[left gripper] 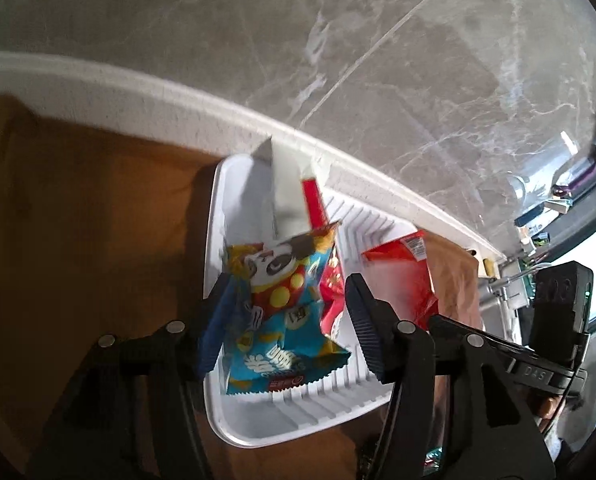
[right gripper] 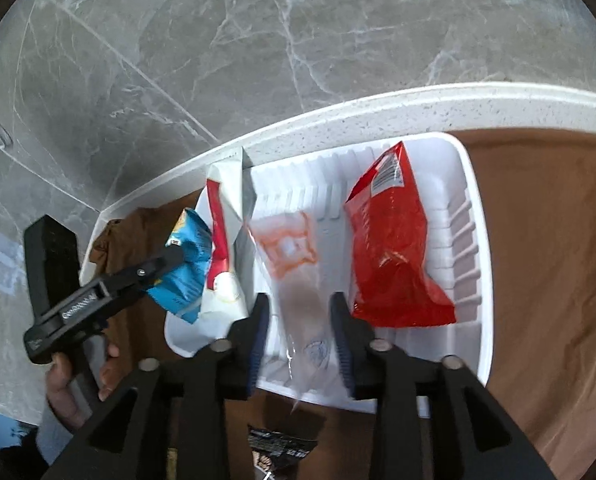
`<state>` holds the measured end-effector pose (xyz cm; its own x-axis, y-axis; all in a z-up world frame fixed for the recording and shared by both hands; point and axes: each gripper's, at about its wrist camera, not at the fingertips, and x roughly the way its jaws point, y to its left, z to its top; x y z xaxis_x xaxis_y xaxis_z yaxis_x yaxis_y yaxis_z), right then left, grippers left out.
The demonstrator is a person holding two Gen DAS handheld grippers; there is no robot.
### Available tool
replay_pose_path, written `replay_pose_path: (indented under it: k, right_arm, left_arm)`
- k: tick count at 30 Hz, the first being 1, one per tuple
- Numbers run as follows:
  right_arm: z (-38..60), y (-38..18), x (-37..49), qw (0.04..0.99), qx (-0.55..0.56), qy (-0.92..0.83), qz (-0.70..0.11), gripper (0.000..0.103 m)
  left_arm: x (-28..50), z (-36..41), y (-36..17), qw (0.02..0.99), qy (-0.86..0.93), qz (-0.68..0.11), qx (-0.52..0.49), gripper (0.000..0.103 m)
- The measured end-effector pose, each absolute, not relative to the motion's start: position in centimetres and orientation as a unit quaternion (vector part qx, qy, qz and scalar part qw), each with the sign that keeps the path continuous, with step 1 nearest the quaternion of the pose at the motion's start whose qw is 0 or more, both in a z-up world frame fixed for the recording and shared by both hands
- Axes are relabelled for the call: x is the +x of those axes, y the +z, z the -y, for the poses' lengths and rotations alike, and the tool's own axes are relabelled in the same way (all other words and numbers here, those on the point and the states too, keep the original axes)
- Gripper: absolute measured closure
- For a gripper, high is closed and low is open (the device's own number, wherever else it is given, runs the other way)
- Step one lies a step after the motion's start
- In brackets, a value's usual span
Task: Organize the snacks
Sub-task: 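Lower both held snacks into the white tray and open both tools, then grasp the gold bar with the left tool while the right tool grasps the pink bar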
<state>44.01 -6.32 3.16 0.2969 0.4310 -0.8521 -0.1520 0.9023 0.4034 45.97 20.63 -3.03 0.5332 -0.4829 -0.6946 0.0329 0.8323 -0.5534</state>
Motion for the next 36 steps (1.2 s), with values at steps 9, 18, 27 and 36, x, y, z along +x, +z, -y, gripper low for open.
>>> replay_pose_path:
  k: [9, 18, 27, 36]
  right_arm:
    - [6.8, 6.6, 42.0, 0.838, 0.092, 0.179, -0.508, 0.026]
    - [7.6, 8.6, 35.9, 0.851, 0.066, 0.188, -0.486, 0.016]
    - [9.2, 7.4, 27.9, 0.841, 0.035, 0.168, -0.514, 0.016]
    - [9.9, 5.9, 22.9, 0.836, 0.025, 0.146, -0.528, 0.016]
  left_arm:
    - [42.8, -20.2, 1.1, 0.873, -0.16, -0.421, -0.187, 0.042]
    - [35.5, -17.5, 3.1, 0.873, -0.206, -0.429, -0.104, 0.038]
    - [27.7, -15.6, 1.8, 0.849, -0.239, -0.467, -0.066, 0.038]
    - [21.9, -15.8, 0.9, 0.834, -0.242, -0.492, -0.055, 0.038]
